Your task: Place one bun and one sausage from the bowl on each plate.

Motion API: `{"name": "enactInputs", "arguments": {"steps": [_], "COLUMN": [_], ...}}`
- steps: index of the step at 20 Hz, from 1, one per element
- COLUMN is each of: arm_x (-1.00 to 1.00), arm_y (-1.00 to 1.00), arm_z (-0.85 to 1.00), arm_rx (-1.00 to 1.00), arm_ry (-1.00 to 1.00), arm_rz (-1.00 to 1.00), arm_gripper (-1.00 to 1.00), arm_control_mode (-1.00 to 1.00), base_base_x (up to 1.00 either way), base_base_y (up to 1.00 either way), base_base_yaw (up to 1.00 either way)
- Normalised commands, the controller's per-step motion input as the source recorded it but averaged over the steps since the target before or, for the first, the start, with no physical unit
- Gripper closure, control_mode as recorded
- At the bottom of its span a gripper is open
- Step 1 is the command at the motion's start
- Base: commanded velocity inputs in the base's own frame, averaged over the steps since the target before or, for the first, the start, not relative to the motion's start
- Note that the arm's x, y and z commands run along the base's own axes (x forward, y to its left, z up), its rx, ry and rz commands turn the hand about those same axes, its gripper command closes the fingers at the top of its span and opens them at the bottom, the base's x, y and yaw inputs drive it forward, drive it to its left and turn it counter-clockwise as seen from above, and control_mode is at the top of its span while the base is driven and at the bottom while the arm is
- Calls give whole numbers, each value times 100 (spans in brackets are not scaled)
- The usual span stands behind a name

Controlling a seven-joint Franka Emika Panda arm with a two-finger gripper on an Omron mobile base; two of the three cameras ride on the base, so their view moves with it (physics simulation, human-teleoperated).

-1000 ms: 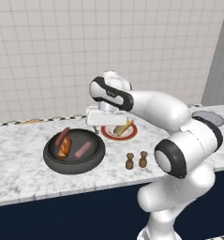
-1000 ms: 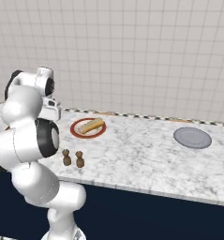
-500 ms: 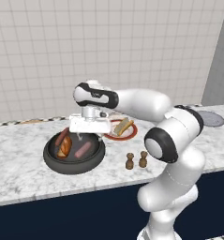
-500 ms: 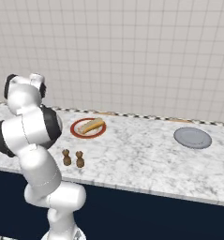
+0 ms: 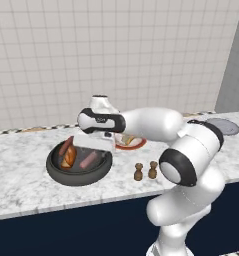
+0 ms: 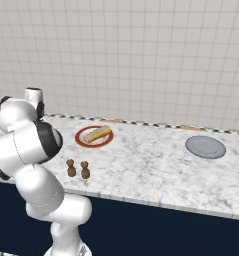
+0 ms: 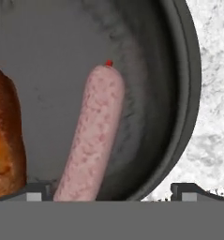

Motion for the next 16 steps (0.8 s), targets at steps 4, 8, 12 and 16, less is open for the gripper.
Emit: {"name": "enactInputs", "arguments": {"steps": [4,8,12,16], "arm_x": [32,46,26,12], "arm_y": [25,44,6,0], "arm_z": [-39,4,-52,-96], "arm_rx": [0,0,0,-4], "arm_ry": [-24,-13,-1,9], "arm_rz": [-8,-1,-3,-9], "arm_gripper": [-100,-100,-100,100], "arm_control_mode": [-100,-100,-100,-100], "base_base_x": [0,0,0,0], "base_base_y": [0,0,0,0], "base_base_yaw": [0,0,0,0]}}
